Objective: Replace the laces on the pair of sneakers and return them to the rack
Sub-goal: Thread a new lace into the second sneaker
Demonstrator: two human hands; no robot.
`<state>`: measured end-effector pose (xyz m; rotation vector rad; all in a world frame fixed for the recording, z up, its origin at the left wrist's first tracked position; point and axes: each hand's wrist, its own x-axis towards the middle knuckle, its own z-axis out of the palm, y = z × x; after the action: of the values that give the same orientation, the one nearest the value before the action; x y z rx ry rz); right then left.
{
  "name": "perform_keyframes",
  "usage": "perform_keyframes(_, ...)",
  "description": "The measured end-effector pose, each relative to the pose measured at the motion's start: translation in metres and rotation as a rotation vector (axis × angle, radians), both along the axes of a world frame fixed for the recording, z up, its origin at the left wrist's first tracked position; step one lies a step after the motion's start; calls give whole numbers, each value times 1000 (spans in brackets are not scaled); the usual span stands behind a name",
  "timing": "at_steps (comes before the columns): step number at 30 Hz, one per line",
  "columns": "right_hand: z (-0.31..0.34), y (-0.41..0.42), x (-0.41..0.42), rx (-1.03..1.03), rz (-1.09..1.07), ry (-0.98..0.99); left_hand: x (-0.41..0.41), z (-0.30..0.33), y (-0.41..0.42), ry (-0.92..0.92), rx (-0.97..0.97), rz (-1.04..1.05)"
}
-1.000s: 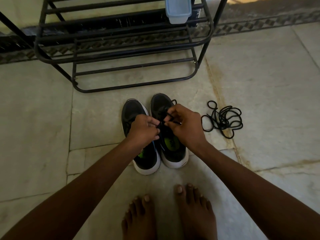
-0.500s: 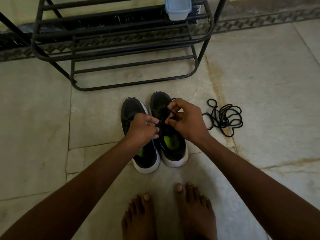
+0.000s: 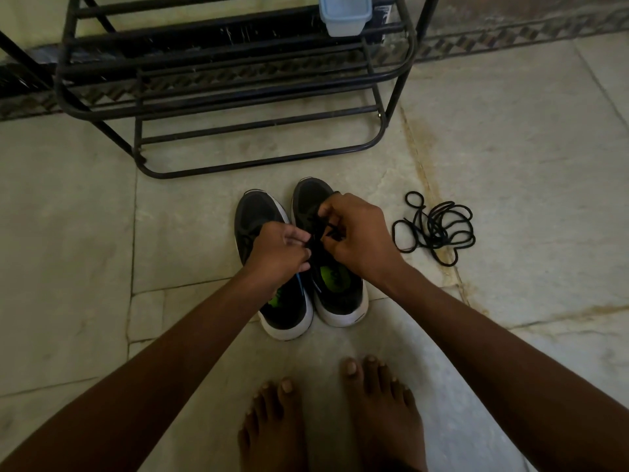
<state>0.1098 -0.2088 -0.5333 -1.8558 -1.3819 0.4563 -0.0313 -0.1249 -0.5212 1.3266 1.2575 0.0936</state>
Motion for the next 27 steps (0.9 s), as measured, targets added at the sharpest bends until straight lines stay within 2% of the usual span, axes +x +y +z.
perform_keyframes(3,1,3,-1,-7,39,-45,1,-1,0,9,4,1)
perform_keyframes(7,0,1,-2,13,48,-13,0,-1,0,-1,4,2)
perform_keyframes(14,-9,-6,-1,8,-141,336,1,0,0,4,5,10)
perform_keyframes(17,-10,-6,1,-2,-107,295,1,1,1,8,0,11)
perform_keyframes(23,-3,2,10,10,77,82,2,3,1,-2,-25,34)
perform_keyframes(27,-3,5,14,-2,122,68,2,4,1,-4,-37,45)
